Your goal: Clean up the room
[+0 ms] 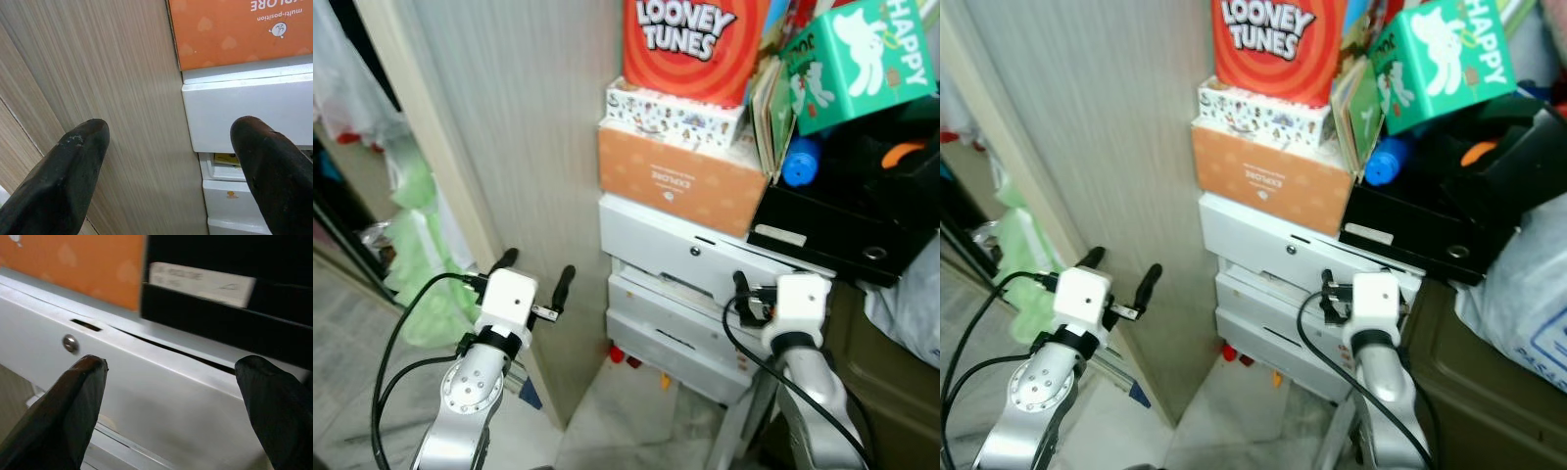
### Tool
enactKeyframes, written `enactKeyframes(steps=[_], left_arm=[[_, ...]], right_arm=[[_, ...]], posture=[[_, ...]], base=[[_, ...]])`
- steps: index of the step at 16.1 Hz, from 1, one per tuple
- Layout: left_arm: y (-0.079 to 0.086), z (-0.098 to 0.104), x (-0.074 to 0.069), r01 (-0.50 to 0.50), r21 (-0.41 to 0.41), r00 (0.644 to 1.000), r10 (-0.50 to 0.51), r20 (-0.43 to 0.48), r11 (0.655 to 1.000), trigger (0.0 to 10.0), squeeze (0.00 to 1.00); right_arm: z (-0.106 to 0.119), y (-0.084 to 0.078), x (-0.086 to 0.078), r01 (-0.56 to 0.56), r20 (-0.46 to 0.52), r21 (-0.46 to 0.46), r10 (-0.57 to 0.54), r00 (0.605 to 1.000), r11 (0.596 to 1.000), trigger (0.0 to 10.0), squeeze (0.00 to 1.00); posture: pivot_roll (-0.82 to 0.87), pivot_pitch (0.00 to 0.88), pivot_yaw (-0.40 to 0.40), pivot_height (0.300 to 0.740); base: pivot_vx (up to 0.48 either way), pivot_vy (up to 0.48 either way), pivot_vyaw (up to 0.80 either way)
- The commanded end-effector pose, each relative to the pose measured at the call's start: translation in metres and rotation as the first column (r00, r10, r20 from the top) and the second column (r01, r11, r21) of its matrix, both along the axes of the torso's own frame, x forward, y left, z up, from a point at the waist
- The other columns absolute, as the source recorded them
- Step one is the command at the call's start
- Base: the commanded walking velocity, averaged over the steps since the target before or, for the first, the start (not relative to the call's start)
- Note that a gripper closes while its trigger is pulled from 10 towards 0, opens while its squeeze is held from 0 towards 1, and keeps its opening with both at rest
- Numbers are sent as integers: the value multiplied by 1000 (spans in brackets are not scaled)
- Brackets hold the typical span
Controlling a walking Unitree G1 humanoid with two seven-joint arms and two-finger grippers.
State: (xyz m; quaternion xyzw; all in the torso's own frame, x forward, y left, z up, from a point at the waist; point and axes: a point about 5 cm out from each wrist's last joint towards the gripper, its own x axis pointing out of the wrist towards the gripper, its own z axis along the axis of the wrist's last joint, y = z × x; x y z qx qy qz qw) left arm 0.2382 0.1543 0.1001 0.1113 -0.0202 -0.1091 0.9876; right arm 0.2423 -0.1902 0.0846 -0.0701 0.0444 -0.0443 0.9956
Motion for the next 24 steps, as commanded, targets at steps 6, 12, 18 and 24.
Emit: enactKeyframes(steps=[6, 12, 18, 24], left_arm=[[23, 5, -13, -101, 53, 995, 101, 6, 993, 10000, 0], [19, 7, 3, -90, 26, 996, 90, 2, 996, 10000, 0], [15, 12, 6, -87, 15, 996, 86, 14, 996, 10000, 0], [14, 16, -9, -133, 41, 991, 131, 38, 990, 10000, 0]], right_arm=[[7, 0, -8, 6, 32, -26, -5, 999, 1000, 10000, 0], [18, -1, 1, -4, 41, -31, 5, 999, 1000, 10000, 0], [20, 4, -2, -34, 36, -58, 36, 999, 998, 10000, 0], [18, 1, -12, -35, 18, -45, 36, 999, 998, 10000, 0]], posture=[[-36, 22, -20, 740], [-70, 22, -55, 740], [-73, 45, -60, 740], [-77, 57, -50, 740]], base=[[0, 0, 0], [0, 0, 0], [0, 0, 533], [0, 0, 800]])
